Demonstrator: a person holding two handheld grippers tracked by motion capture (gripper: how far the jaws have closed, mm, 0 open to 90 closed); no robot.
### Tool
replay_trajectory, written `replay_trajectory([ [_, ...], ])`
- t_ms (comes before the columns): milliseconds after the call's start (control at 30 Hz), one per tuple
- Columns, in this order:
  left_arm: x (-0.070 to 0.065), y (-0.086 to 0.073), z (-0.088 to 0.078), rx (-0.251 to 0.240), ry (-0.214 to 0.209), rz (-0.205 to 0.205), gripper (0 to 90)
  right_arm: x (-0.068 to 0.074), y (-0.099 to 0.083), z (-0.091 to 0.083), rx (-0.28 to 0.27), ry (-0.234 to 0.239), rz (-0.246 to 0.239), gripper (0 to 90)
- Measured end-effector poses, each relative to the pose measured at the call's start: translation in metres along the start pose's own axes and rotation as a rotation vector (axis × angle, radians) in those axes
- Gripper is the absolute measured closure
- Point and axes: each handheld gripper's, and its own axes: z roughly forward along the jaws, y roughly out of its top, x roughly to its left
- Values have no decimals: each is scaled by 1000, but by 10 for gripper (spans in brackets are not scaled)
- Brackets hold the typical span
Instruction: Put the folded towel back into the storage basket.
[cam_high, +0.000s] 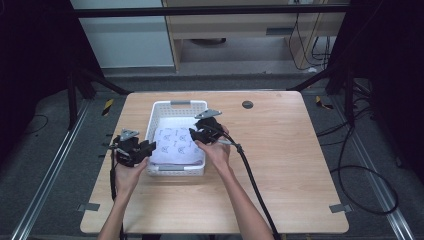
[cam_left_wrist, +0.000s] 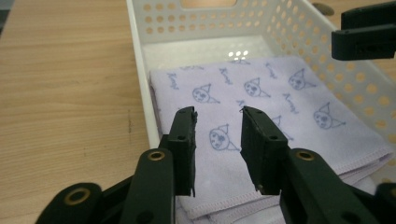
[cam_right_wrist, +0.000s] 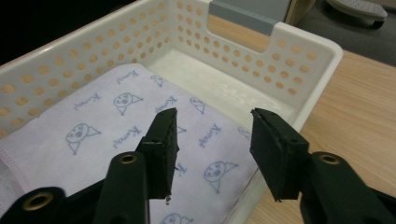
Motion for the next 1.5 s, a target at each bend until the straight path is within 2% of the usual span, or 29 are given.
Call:
replay_trajectory([
  [167,-2,1,-7,-44,-20,6,551,-3,-1,-14,-26,12,3,371],
  [300,-8,0,-12,-79,-38,30,460,-8,-3,-31,-52,9,-3,313],
  [333,-8,0,-12,-79,-38,30,423,-8,-3,-31,-52,9,-3,313],
  [367,-9,0,-13,-80,-43,31,423,-12,-5,-40,-58,8,-7,290],
  [433,-12,-1,-13,-87,-60,38,393,-15,-7,-47,-64,6,-14,275],
  [667,-19,-10,-17,-89,-76,103,296,-31,-23,-79,-71,24,-4,219],
  [967,-22,-21,-28,-106,-67,148,226,-46,-50,-116,-87,47,-2,181],
  [1167,-20,-25,-31,-118,-73,137,202,-54,-71,-137,-96,64,0,170],
  [1333,-24,-25,-30,-122,-81,160,195,-60,-86,-148,-107,62,12,169],
  [1367,-25,-26,-30,-121,-83,165,195,-65,-96,-153,-106,58,21,169],
  [1500,-27,-29,-29,-122,-87,183,197,-74,-113,-161,-104,45,37,168],
])
